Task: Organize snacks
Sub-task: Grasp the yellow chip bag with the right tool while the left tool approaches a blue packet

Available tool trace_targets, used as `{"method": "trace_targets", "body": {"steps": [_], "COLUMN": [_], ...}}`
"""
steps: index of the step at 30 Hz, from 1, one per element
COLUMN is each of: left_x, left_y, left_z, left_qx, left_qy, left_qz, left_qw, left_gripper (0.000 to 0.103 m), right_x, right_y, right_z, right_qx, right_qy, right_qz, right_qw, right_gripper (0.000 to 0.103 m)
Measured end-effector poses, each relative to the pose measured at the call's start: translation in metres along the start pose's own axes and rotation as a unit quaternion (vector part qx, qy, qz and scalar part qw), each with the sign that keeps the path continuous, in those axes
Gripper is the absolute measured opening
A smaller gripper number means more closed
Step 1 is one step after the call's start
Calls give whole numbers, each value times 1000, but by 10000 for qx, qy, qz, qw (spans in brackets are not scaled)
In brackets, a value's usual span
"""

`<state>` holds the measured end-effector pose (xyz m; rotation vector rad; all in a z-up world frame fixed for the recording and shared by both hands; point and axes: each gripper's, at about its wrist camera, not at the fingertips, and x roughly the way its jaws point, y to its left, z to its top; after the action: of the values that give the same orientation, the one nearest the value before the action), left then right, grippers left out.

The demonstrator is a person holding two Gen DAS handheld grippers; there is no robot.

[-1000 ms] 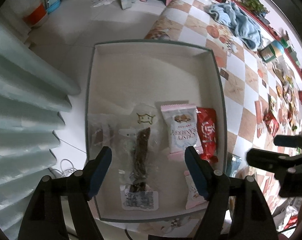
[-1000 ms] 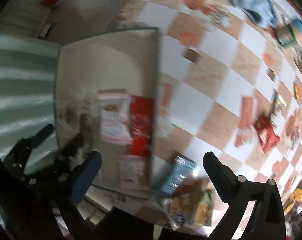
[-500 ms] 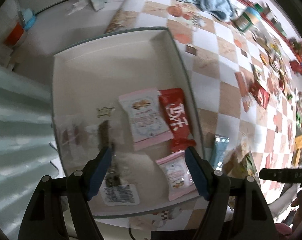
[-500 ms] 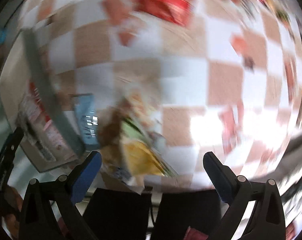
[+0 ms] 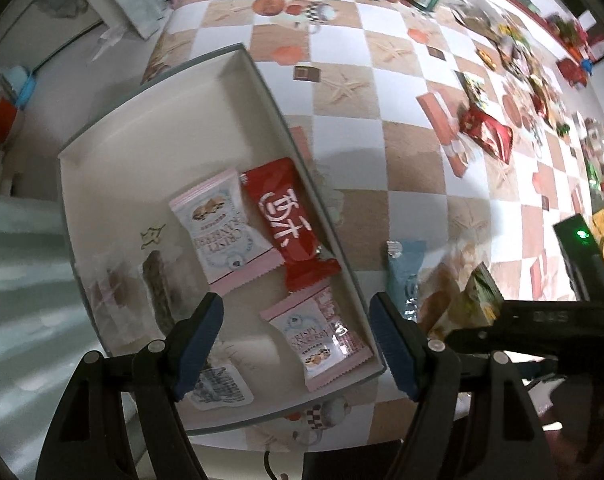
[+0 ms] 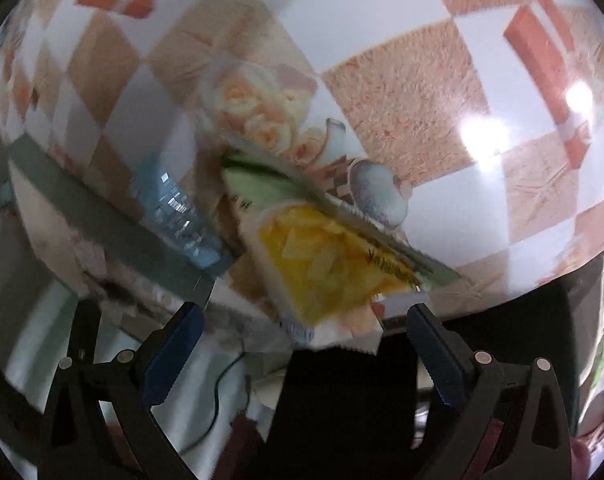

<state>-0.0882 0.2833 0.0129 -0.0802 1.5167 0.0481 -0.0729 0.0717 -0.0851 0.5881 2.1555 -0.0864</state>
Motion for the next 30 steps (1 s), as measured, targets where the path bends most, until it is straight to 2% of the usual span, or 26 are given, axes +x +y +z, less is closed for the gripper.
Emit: {"method": "trace_targets", "body": {"steps": [3,6,13,18,24,30], "left_x": [1,4,8,14,25,48], "left_y": [-6,-14,-43,-61,-78,-102], "left_z": [1,4,7,8,9,17], "left_qx": [94,147,416,556,586,515], "left_qy": [24,85,137,246,383,578], "left_qz": [6,-38,-139,-177,-199,-93], "left_qw": [10000,9998,9989,9980,9973,9970], "left_gripper": [79,79,79,79,79,79], "right_x": [3,0,-16,-35,-53,-43], "right_y": [0,-9,-35,-52,-68,-91], "right_z": [9,17,31,46,55,44], "right_qx": [-212,-349,-514,-820,-892,-1034], "right_qy": [-252,-357,-630,-968,-1188,-1143], "right_qz": [-553,-909,-1452,-1919,-1983,-1871], "right_qw": [9979,9946,9860,9732,9688,9702], "right_gripper": [102,102,102,102,102,102]}}
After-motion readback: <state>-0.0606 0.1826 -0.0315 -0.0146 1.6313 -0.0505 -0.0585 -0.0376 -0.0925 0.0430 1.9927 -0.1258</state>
